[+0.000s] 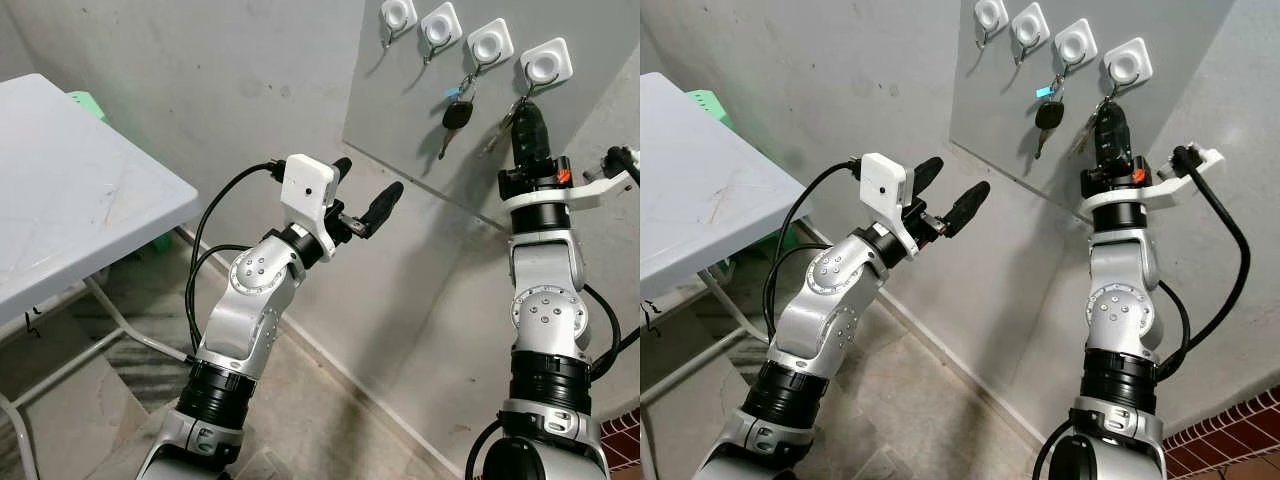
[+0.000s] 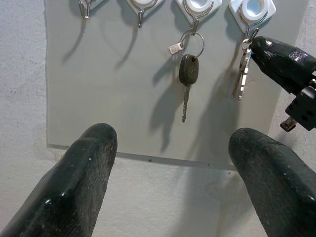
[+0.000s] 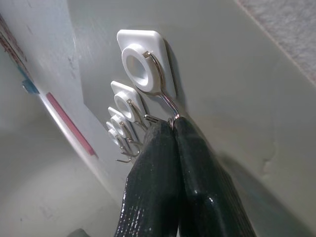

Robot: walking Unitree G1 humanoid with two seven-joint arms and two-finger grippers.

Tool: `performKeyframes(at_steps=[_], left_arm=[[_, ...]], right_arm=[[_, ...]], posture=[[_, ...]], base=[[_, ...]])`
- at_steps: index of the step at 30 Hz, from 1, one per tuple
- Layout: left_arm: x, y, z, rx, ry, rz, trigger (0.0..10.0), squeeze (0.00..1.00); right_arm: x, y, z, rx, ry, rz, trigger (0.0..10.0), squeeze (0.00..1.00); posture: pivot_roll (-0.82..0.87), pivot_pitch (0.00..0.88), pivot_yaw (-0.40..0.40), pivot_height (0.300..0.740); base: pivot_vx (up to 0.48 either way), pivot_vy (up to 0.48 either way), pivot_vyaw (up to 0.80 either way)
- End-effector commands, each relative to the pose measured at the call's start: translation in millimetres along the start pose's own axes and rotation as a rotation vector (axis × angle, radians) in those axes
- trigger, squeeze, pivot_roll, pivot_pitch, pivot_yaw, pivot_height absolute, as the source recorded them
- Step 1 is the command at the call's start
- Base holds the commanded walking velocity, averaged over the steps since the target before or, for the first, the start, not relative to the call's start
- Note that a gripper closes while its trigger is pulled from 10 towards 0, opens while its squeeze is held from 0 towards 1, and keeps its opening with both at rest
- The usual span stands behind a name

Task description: Hang keys on a hook

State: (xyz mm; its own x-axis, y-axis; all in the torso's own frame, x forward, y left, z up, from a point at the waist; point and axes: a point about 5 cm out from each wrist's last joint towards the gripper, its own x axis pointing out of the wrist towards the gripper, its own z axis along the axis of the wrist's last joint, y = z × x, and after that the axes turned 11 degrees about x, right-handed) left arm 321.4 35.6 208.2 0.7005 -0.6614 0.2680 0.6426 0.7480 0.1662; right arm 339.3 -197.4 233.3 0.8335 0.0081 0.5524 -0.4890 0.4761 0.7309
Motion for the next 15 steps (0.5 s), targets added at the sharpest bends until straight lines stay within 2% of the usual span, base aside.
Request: performKeyframes(at_steps=[1, 3, 4, 11, 15], left_arm=[[-0.2, -1.1, 3.3, 0.004, -0.009, 0.002, 10.0, 0.00], [-0.4, -1.0, 3.3, 0.003, -0.007, 0.003, 10.0, 0.00], [-0.6, -0.9, 3.2, 0.002, -0.007, 0.004, 10.0, 0.00], [-1.0, 0.1, 2.7, 0.004, -0.003, 0.012, 10.0, 0.00], [-2.7, 3.1, 0.6, 0.019, 0.001, 0.054, 10.0, 0.00]], right_arm=[[-2.0, -5.5, 1.1, -0.005, 0.002, -0.031, 10.0, 0.00], [-2.5, -6.0, 0.7, -0.001, 0.003, -0.033, 10.0, 0.00], [-3.0, -6.4, 0.3, 0.002, 0.003, -0.033, 10.0, 1.00], [-4.0, -7.2, -1.3, 0.000, 0.008, -0.036, 10.0, 1.00], [-7.9, -9.4, -3.9, -0.019, 0.019, -0.043, 10.0, 1.00]], posture=[[-0.01, 0.032, -0.066, 0.740], [-0.01, 0.036, -0.066, 0.740], [-0.01, 0.036, -0.066, 0.740], [0.00, 0.038, -0.066, 0.740], [0.00, 0.039, -0.066, 0.740]], base=[[0.000, 0.000, 0.00], [0.000, 0.000, 0.00], [0.000, 0.000, 0.00], [0.000, 0.000, 0.00], [0.000, 0.000, 0.00]])
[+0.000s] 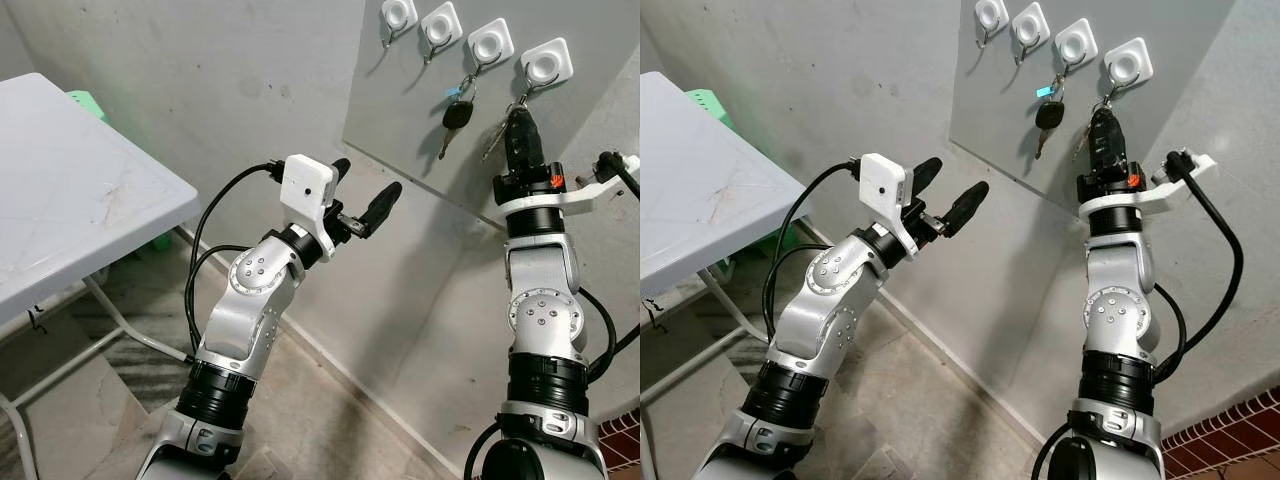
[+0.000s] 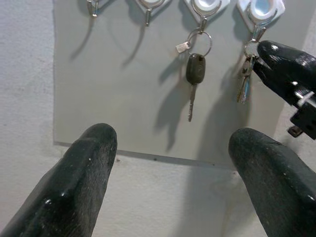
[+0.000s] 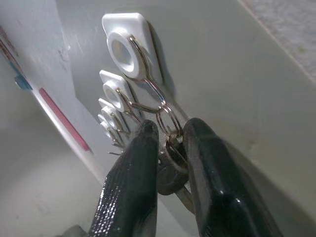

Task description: Hang keys on a hook

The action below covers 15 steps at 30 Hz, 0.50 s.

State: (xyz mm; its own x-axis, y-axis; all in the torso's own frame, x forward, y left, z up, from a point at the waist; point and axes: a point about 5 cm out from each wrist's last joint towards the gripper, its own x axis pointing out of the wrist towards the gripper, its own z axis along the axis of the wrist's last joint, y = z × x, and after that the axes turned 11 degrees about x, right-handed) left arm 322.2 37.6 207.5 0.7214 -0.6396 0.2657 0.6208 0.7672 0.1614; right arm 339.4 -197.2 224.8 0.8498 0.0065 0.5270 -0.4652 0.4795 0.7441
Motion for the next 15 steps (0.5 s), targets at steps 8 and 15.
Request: performKeyframes(at_steps=[8, 15], left_arm=[[-8.8, 9.6, -8.5, -0.040, 0.020, 0.141, 10.0, 0.00], [-23.8, 18.2, -24.7, -0.069, 0.074, 0.244, 10.0, 0.00]], right_arm=[[-20.8, -13.1, -10.9, -0.126, 0.041, -0.044, 10.0, 1.00], [-40.1, -19.8, -27.9, -0.225, 0.129, -0.063, 10.0, 1.00]], posture=[[0.00, 0.029, -0.065, 0.740], [0.00, 0.017, -0.059, 0.740]], base=[[0.000, 0.000, 0.00], [0.000, 0.000, 0.00]])
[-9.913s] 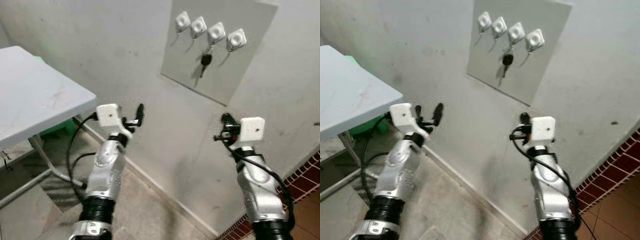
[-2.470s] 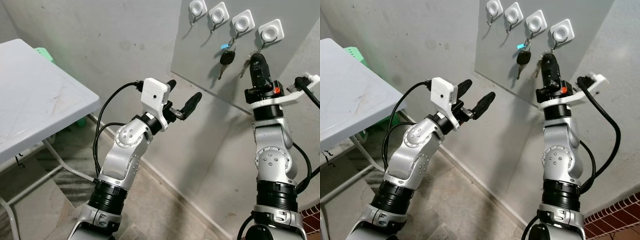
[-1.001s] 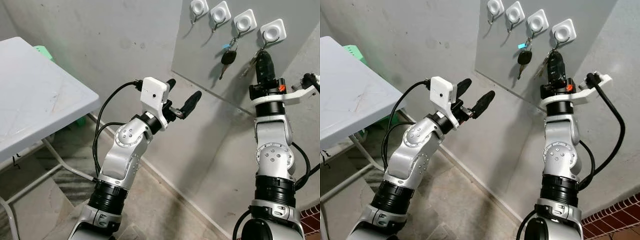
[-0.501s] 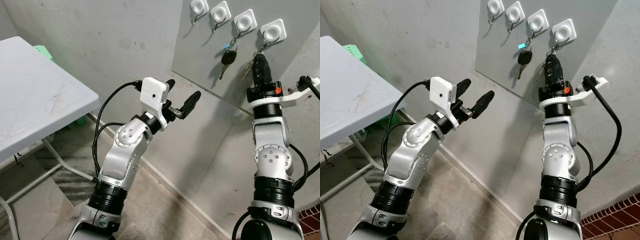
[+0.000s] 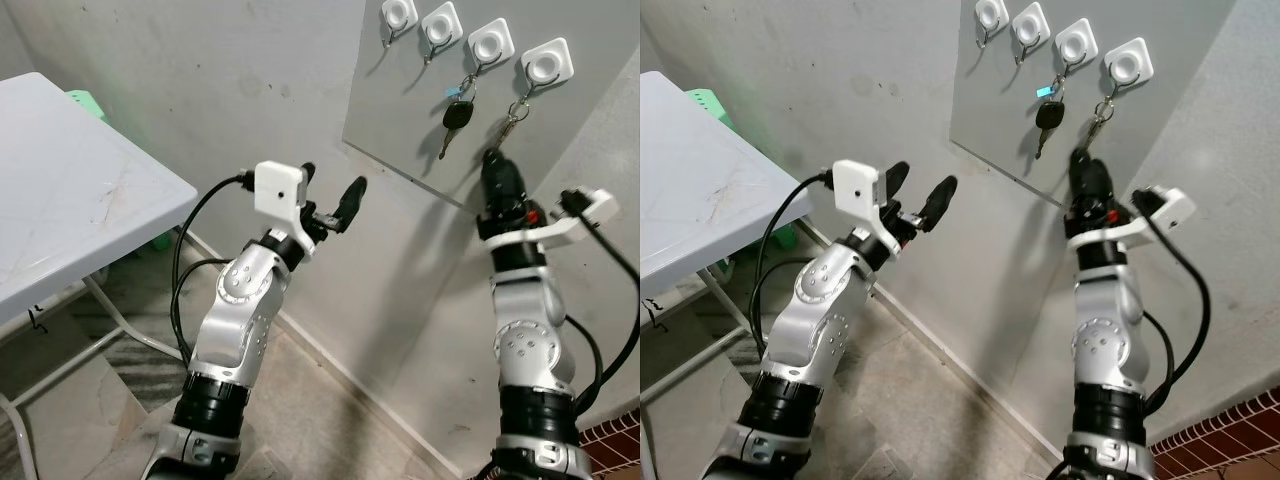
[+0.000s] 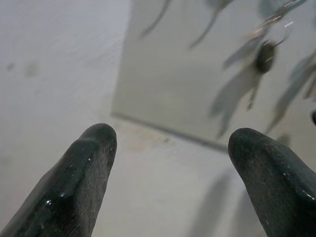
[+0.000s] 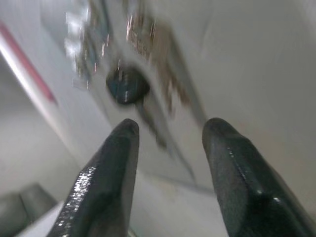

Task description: Hang keys on a hook

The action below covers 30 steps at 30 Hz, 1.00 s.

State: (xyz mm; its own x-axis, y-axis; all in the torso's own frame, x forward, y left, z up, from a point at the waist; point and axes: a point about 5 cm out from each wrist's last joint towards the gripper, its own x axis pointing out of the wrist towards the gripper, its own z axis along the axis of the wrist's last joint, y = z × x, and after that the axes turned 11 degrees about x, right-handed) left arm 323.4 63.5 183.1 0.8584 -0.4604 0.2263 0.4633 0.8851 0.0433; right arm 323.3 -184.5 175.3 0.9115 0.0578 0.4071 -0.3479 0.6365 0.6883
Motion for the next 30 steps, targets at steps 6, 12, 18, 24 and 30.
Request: performKeyframes(at_steps=[6, 12, 18, 24, 30], left_arm=[[-13.1, 16.2, -23.3, -0.011, 0.077, 0.131, 10.0, 0.00], [-29.9, 25.1, -52.7, -0.051, 0.171, 0.202, 10.0, 0.00], [-48.4, 29.3, -83.0, -0.102, 0.233, 0.260, 10.0, 0.00], [-66.8, 31.9, -109.5, -0.108, 0.308, 0.287, 10.0, 0.00], [-70.9, 33.3, -109.6, -0.163, 0.279, 0.288, 10.0, 0.00]], right_arm=[[-19.4, -8.2, -14.9, -0.112, 0.079, -0.018, 10.0, 1.00], [-43.1, -29.2, -32.4, -0.213, 0.178, -0.100, 10.0, 1.00], [-68.1, -47.5, -50.4, -0.305, 0.276, -0.169, 10.0, 0.32], [-93.0, -64.0, -69.8, -0.468, 0.410, -0.214, 10.0, 0.00], [-105.5, -72.1, -74.2, -0.549, 0.437, -0.276, 10.0, 0.00]], posture=[[0.00, 0.004, -0.057, 0.740], [0.00, 0.000, -0.056, 0.740], [0.00, 0.000, -0.053, 0.740], [0.00, 0.000, -0.048, 0.740], [0.00, 0.000, -0.047, 0.740]], base=[[0.000, 0.000, 0.00], [0.000, 0.000, 0.00], [0.000, 0.000, 0.00], [0.000, 0.000, 0.00], [0.000, 0.000, 0.00]])
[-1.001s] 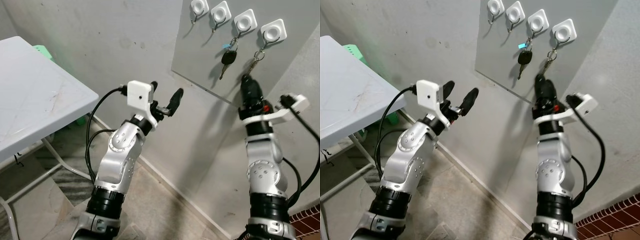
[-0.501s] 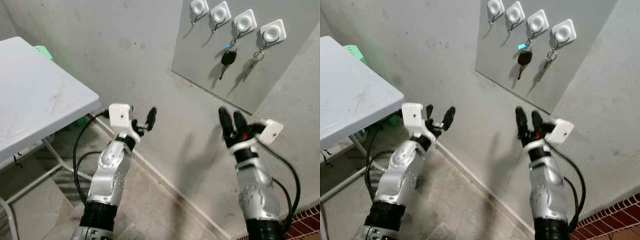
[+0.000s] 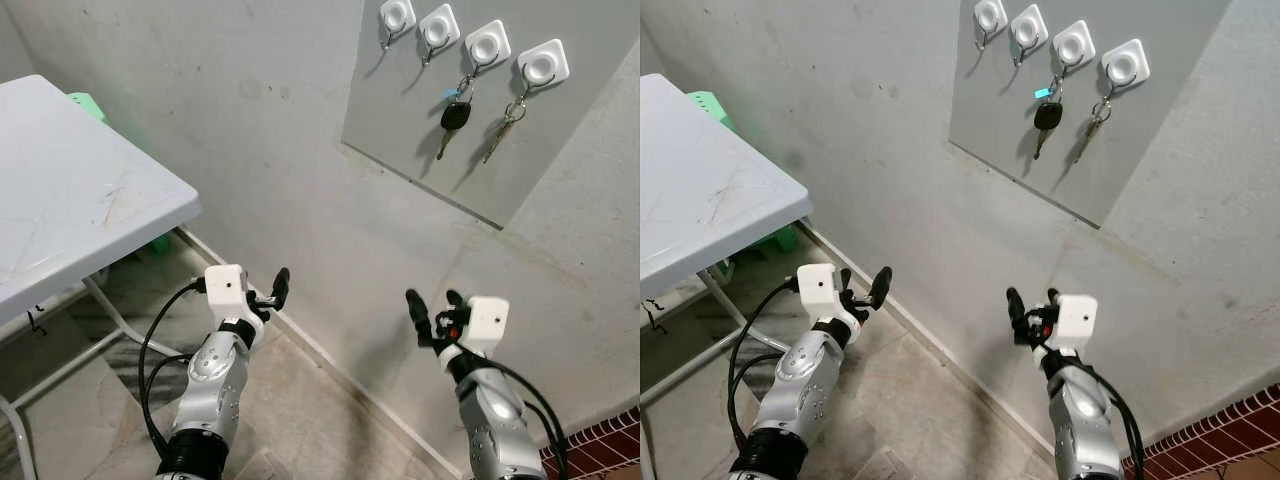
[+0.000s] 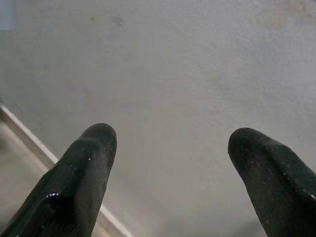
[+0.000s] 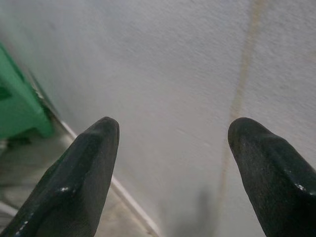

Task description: Hang keys on a hook

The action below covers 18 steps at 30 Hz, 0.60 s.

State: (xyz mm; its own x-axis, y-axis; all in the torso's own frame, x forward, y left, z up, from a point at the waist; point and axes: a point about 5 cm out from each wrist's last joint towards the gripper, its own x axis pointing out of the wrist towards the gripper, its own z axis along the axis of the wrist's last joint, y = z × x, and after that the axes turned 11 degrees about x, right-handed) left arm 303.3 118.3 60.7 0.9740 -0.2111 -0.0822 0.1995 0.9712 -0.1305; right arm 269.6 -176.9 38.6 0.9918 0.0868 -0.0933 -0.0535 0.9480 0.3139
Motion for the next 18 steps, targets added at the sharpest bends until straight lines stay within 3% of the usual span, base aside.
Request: performKeyframes(at_steps=[1, 7, 12, 18], left_arm=[[-1.2, -0.4, 1.0, -0.011, -0.015, -0.008, 10.0, 0.00], [-19.6, -0.4, 0.9, -0.013, -0.075, -0.052, 10.0, 0.00], [-37.7, 12.7, 0.8, -0.020, -0.102, -0.045, 10.0, 0.00], [-37.0, 19.4, 2.4, 0.010, -0.090, -0.027, 10.0, 0.00]], right_arm=[[-1.2, -2.5, 0.2, -0.028, -0.008, -0.018, 10.0, 0.00], [-16.3, 4.4, 4.7, -0.070, -0.062, 0.023, 10.0, 0.00], [-27.0, -0.4, 7.0, -0.098, -0.080, 0.006, 10.0, 0.00], [-26.9, -0.5, 8.3, -0.108, -0.077, 0.002, 10.0, 0.00]], posture=[[0.00, 0.000, -0.047, 0.740], [-0.01, 0.000, -0.043, 0.740], [-0.01, 0.000, -0.039, 0.740], [-0.01, 0.000, -0.043, 0.740]], base=[[0.000, 0.000, 0.00], [0.000, 0.000, 0.00], [0.000, 0.000, 0.00], [0.000, 0.000, 0.00]])
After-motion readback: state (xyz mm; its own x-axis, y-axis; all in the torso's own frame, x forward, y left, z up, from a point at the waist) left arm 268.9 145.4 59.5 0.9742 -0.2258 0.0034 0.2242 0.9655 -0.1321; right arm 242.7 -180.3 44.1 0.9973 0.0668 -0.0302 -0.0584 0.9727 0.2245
